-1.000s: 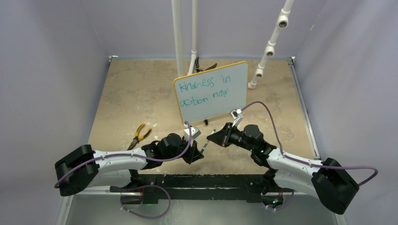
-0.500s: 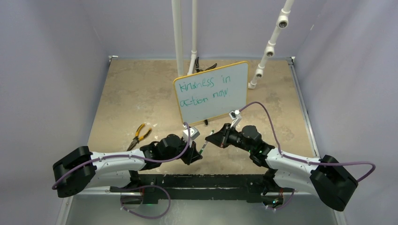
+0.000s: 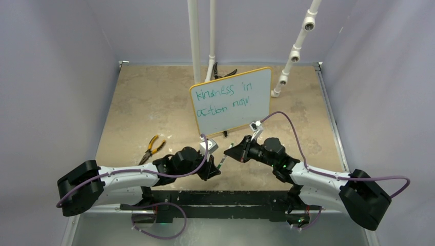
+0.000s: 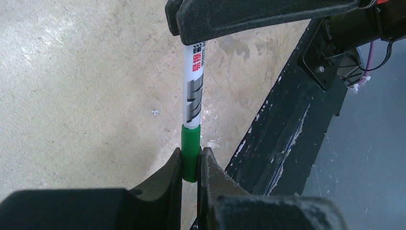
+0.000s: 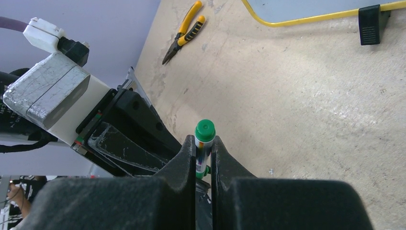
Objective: Write a sentence on the whiteboard
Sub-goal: Adjust the pen cap from the whiteboard marker.
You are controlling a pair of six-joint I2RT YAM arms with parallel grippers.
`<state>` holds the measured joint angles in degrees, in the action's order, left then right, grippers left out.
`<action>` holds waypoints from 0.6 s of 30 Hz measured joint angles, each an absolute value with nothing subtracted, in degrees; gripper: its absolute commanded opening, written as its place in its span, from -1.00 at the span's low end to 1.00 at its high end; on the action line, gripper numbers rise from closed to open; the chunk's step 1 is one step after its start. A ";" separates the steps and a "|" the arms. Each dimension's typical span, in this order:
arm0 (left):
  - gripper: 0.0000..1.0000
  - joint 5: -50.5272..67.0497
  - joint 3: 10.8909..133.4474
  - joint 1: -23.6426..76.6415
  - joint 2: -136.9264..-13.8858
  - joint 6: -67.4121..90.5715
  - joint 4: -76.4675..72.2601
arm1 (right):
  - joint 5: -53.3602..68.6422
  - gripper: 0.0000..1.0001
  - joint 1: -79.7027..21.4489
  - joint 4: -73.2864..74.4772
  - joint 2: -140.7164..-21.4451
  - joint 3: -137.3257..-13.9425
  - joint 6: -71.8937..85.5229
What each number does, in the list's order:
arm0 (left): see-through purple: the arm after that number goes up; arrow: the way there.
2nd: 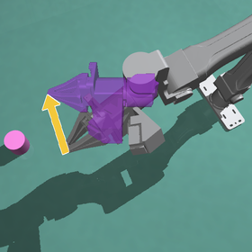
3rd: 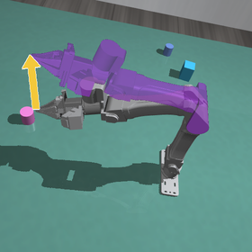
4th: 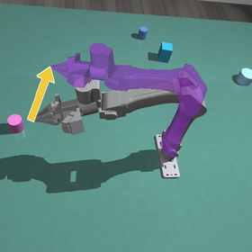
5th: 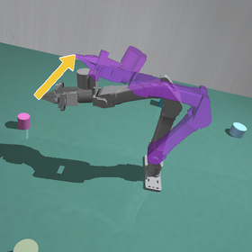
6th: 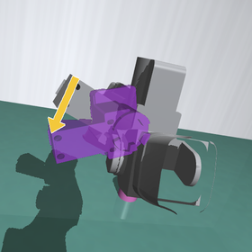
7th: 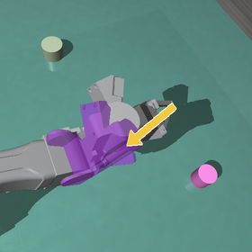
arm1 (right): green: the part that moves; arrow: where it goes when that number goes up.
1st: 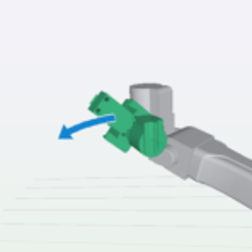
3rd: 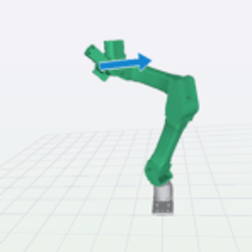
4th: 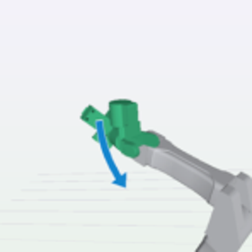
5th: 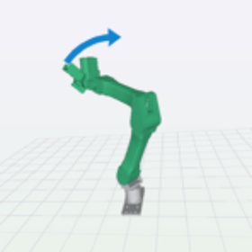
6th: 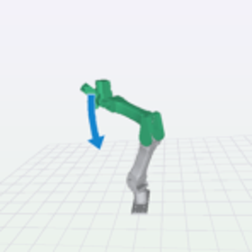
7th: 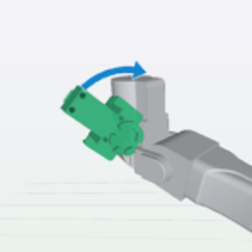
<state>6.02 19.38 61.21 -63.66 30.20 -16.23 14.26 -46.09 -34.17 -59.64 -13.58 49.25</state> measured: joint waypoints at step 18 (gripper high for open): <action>-1.00 12.12 19.38 57.34 -64.01 30.20 -14.81 | 13.76 -1.00 -47.37 -36.07 -62.98 -14.00 48.53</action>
